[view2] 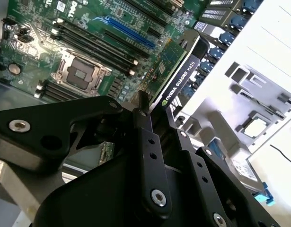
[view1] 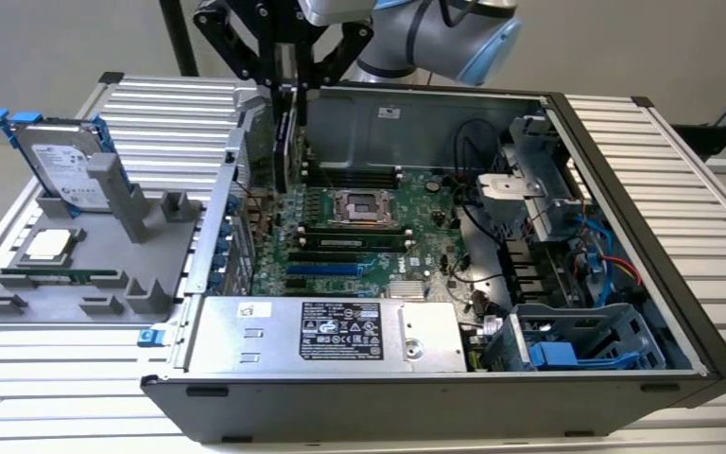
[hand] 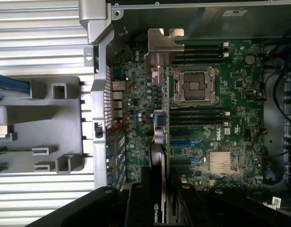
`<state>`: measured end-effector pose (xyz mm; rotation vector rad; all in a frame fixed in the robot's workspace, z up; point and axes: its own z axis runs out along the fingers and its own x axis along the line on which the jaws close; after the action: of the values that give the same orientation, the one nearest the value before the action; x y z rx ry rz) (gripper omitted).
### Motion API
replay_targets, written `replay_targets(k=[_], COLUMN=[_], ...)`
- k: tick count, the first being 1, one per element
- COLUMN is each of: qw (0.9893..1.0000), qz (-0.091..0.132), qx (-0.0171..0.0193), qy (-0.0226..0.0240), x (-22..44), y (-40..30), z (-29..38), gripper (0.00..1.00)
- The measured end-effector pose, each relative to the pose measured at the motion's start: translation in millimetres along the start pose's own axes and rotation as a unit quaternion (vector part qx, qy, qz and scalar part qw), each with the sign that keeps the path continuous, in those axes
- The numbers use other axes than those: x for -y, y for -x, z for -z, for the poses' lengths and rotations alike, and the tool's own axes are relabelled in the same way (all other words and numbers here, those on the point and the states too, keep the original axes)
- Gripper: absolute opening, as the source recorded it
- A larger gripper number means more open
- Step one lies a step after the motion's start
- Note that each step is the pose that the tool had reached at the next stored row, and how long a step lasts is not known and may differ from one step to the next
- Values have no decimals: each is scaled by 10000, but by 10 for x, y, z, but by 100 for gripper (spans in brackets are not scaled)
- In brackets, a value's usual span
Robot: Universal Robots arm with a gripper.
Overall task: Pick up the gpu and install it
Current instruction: 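Pick up the gpu and move the gpu toward the slot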
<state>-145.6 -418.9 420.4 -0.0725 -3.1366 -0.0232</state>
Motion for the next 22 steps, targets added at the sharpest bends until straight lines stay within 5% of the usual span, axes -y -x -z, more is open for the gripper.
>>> replay_targets(k=[22], qw=[10000], qz=[0], qx=[-1], qy=[-1], x=[-11], y=[243], z=[1], gripper=[0])
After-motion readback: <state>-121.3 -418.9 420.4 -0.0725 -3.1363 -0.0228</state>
